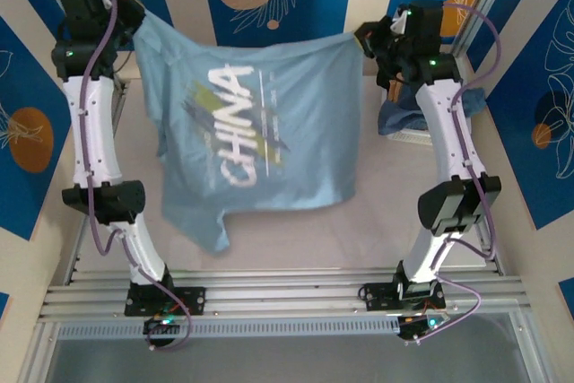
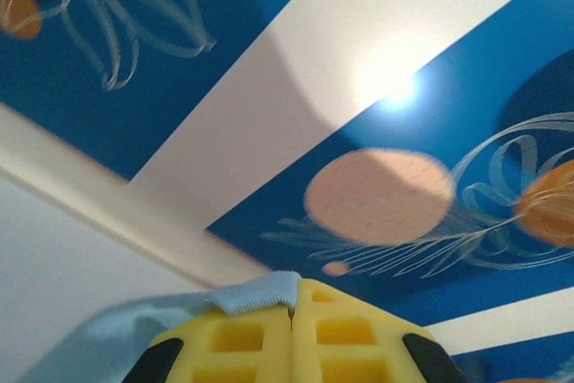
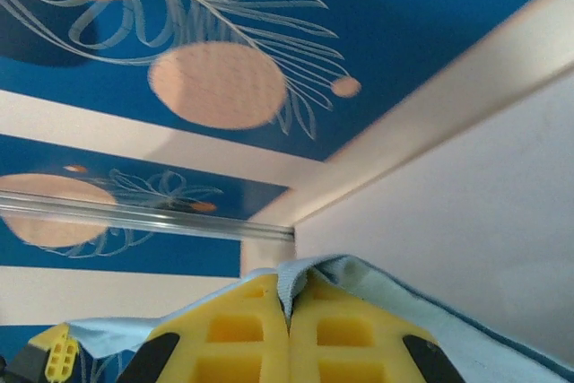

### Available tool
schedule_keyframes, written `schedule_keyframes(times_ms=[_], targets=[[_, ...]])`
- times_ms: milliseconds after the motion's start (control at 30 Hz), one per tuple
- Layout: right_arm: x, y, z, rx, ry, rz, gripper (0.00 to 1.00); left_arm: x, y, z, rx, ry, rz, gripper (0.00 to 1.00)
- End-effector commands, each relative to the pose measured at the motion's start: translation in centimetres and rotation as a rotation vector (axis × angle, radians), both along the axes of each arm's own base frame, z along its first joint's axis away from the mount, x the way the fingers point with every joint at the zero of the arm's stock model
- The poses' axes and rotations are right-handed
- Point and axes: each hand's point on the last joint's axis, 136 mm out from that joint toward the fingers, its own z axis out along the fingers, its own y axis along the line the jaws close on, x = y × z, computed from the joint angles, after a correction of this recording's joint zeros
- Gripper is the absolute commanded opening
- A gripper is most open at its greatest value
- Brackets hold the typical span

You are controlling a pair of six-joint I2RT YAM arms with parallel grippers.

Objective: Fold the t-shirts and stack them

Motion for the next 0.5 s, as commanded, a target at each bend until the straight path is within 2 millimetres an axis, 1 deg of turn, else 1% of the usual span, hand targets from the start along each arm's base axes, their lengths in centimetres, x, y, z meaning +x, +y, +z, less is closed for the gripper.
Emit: schedule_keyframes(times_ms=[0,33,67,100,133,200,233,267,333,367,433,467], targets=[[-1.5,-0.9,8.0,0.049,-0.183,0.018,0.00,-8.2,-0.4,12.9,0.012,-0.371,-0.038,0.00],[-1.4,-1.4,8.7,0.055,-0.192,0.011,0.00,-9.7,-0.5,14.5,0.029,-0.422,-0.036,0.00],[-1.3,-1.7,9.2,0.061,-0.196,0.007,0.00,-10.9,-0.7,15.6,0.032,-0.458,-0.036,0.00],[-1.3,-2.1,9.7,0.067,-0.198,0.004,0.00,-12.3,-0.8,16.7,0.030,-0.491,-0.035,0.00],[-1.2,-2.5,10.0,0.075,-0.195,0.000,0.00,-13.4,-0.9,17.3,0.028,-0.508,-0.033,0.00],[-1.1,-2.8,10.0,0.089,-0.179,0.008,0.00,-15.0,-1.0,17.4,0.031,-0.498,-0.029,0.00],[-1.1,-2.8,9.7,0.090,-0.166,0.014,0.00,-15.5,-1.1,16.9,0.035,-0.472,-0.027,0.00],[-1.0,-2.7,9.1,0.085,-0.148,0.019,0.00,-15.7,-1.1,16.2,0.042,-0.444,-0.027,0.00],[-1.0,-2.4,7.0,0.067,-0.091,0.038,0.00,-15.7,-1.3,13.6,0.043,-0.358,-0.038,0.00],[-1.0,-2.1,5.6,0.056,-0.054,0.050,0.00,-15.4,-1.4,11.6,0.040,-0.298,-0.047,0.00],[-1.1,-1.7,1.4,0.034,0.050,0.061,0.00,-15.3,-2.0,6.9,0.013,-0.175,-0.067,0.00],[-1.4,-1.4,-1.1,0.013,0.098,0.062,0.00,-15.0,-2.2,3.7,-0.022,-0.097,-0.073,0.00]])
